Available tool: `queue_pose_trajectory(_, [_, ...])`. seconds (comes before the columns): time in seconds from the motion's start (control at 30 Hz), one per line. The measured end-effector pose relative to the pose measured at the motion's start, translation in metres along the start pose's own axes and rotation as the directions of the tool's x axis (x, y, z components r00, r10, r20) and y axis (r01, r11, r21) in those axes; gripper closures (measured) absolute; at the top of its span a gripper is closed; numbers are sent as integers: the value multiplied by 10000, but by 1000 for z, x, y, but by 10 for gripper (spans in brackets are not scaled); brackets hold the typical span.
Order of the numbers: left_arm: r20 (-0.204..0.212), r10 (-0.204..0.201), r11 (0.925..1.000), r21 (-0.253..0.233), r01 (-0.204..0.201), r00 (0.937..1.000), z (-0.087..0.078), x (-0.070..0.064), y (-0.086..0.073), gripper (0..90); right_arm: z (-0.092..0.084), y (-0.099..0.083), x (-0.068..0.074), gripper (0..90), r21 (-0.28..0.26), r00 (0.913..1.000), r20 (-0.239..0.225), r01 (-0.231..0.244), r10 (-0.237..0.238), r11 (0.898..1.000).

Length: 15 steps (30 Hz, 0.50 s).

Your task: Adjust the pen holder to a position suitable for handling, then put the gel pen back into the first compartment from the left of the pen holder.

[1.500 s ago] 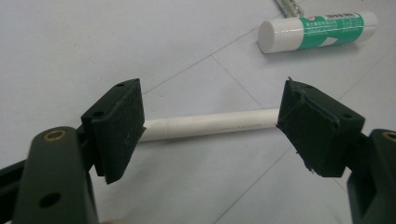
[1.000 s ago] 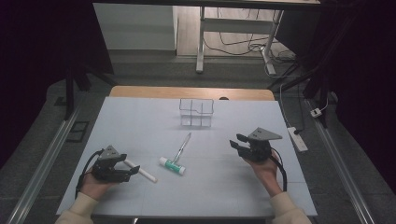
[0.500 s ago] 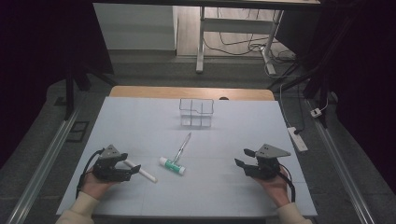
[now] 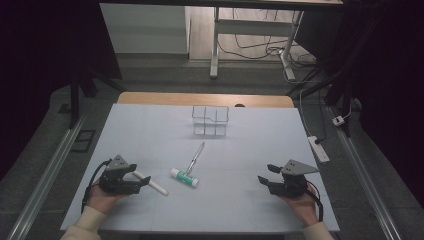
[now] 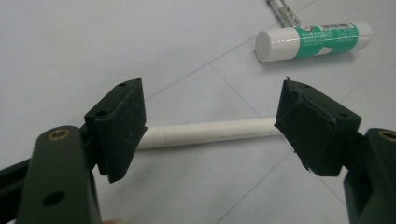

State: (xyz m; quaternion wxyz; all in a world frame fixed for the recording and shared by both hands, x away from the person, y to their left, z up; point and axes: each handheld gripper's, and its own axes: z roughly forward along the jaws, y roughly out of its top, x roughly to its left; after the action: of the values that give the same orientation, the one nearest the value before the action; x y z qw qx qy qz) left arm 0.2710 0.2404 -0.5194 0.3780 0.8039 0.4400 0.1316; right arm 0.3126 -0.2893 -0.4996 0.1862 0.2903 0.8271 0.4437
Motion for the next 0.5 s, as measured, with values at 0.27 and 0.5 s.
queue_pose_trajectory(0.27, [-5, 0, 10000, -37, 0, 10000, 4, -5, 7, 252, 3, -3, -2, 406, 105, 9999, -119, 75, -73, 9999])
queue_pose_trajectory(0.5, [12, -116, 9997, -227, 117, 9999, 1, -12, 17, 258, 4, -3, 1, 410, 184, 9996, -104, 278, -277, 9994])
